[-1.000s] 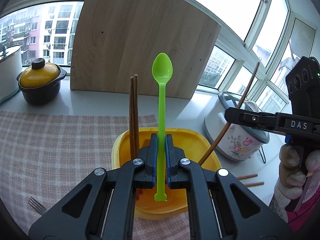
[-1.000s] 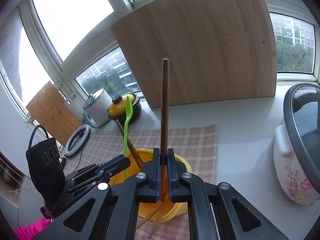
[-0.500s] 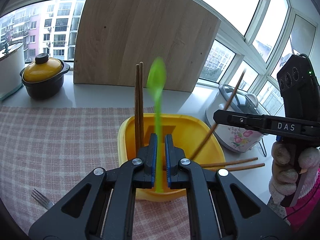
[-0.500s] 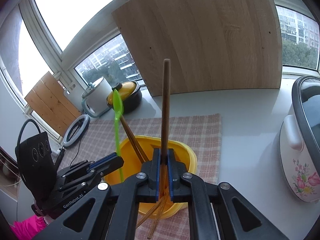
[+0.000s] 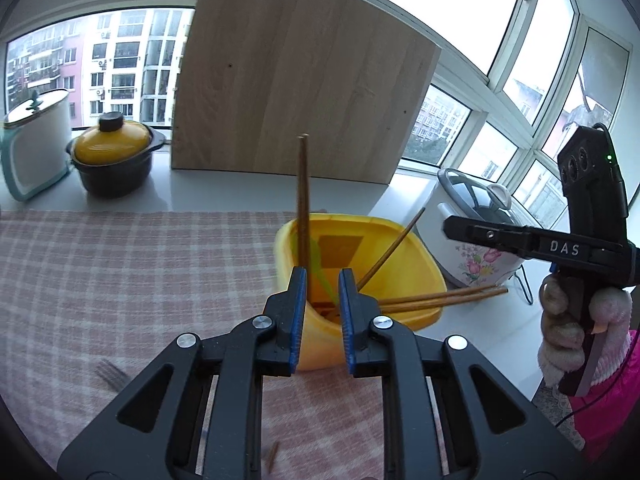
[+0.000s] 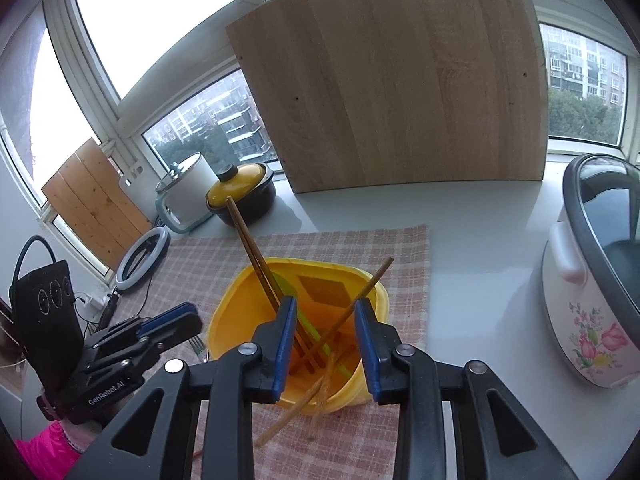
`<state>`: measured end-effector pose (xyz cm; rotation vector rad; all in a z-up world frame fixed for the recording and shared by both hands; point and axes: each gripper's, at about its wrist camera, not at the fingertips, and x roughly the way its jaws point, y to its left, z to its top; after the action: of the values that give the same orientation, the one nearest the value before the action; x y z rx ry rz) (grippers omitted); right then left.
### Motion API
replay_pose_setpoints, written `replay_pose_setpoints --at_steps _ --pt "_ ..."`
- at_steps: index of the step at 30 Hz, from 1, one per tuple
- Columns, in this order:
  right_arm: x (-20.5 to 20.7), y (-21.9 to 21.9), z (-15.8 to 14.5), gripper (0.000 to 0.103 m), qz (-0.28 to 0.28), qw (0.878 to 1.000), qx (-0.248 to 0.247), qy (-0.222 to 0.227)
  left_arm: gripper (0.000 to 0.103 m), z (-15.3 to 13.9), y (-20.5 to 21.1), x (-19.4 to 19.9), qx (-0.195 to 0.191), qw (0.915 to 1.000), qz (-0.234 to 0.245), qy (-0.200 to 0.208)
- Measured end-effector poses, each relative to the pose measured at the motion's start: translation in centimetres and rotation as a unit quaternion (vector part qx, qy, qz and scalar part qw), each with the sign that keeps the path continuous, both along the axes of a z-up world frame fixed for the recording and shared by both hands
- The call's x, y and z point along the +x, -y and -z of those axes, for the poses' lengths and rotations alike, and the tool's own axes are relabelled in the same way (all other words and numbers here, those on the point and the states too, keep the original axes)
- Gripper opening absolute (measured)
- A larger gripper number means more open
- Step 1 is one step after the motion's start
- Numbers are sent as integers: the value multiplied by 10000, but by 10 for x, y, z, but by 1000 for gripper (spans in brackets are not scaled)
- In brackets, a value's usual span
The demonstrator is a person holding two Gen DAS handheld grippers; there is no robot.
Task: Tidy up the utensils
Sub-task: 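Withdraw both open tools from the container back toward the spoon and fork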
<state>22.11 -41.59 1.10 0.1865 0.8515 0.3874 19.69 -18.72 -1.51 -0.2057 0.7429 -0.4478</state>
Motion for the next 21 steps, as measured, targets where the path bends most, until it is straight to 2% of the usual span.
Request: replay_pose_setpoints --at_steps 2,5,7,9,13,17,21 --pt "-6 1 -3 32 24 10000 29 61 14 -3 -11 -7 44 10000 -21 10" --pt "-18 0 -8 41 25 9998 55 210 15 -6 -27 -15 175 9998 -77 2" --pt "-26 -2 -12 44 16 9995 41 320 30 -8 -41 -22 284 9994 -182 11" --pt "-36 -5 -15 46 -43 9991 65 425 35 -10 -56 -29 336 9990 -280 21" --pt "-55 -17 -18 48 -256 9983 164 502 35 -7 -88 -46 526 9970 -556 -63" --pt "-73 -37 -16 49 -568 9970 70 529 35 5 -114 -59 511 9954 -739 -323" --pt "-86 -61 -3 54 -1002 9939 -75 454 35 24 -132 -73 477 9929 -904 -608"
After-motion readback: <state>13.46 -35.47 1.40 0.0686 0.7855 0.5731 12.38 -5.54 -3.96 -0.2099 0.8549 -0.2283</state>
